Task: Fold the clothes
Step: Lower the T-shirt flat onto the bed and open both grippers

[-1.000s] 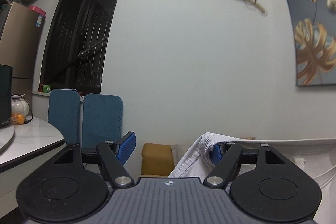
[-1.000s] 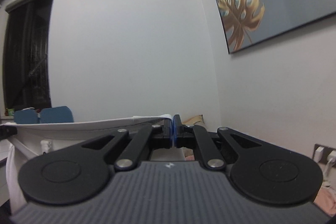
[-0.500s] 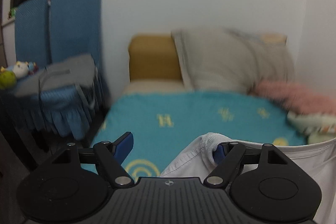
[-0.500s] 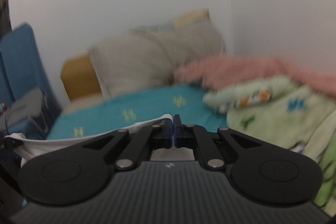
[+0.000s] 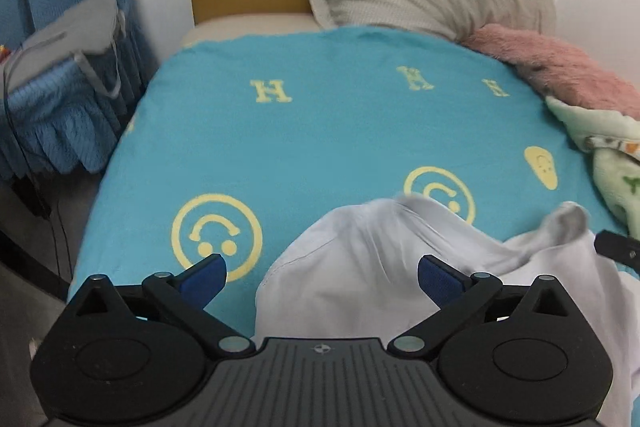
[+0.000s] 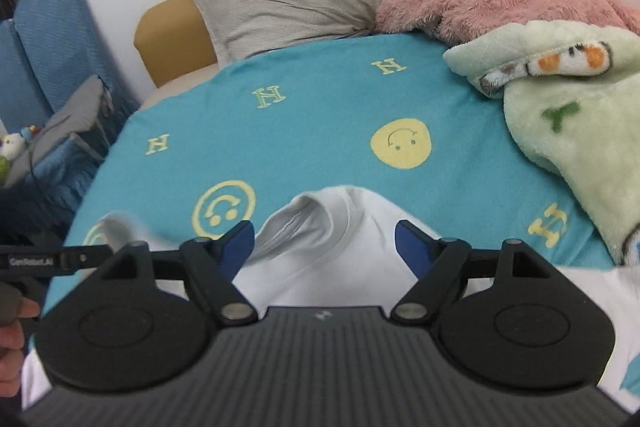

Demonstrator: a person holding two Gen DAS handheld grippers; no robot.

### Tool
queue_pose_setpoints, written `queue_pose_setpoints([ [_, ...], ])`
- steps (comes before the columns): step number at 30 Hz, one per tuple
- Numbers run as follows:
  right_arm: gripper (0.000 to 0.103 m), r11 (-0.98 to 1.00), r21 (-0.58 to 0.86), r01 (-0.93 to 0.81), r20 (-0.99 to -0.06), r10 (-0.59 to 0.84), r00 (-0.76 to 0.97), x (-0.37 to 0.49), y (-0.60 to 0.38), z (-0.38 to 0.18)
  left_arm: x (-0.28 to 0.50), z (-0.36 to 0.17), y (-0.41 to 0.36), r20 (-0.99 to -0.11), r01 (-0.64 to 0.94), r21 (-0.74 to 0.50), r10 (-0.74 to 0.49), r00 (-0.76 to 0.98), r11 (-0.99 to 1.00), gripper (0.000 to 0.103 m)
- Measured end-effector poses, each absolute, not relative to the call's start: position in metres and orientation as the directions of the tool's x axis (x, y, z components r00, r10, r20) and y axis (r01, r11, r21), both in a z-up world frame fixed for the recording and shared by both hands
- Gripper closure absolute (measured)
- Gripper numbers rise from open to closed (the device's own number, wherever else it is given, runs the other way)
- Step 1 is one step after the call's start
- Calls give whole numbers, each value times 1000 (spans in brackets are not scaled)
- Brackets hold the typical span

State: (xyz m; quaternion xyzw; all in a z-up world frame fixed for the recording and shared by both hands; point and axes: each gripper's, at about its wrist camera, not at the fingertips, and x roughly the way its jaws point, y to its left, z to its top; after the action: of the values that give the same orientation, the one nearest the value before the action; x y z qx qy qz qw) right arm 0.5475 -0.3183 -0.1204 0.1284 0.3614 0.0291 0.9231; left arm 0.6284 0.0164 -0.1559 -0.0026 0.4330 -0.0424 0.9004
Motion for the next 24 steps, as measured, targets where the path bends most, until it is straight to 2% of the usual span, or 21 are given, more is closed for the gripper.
queue_pose_setpoints([
  [7, 24, 979, 203, 22, -610, 109, 785, 454, -311, -111, 570, -135, 24, -719, 101, -44, -101, 687, 994, 0],
  [11, 24, 986, 165, 6, -574, 92, 814, 388, -302, -102, 481, -107, 16, -652, 97, -23, -88, 753, 995, 0],
  [18, 24, 990, 138, -15, -468, 78, 880, 266, -277, -54, 317, -74, 27, -569, 83, -45, -94, 817, 995, 0],
  [24, 24, 992, 117, -34, -389, 77, 918, 181, -256, -15, 230, -49, 38, -556, 51, -63, -78, 827, 997, 0],
])
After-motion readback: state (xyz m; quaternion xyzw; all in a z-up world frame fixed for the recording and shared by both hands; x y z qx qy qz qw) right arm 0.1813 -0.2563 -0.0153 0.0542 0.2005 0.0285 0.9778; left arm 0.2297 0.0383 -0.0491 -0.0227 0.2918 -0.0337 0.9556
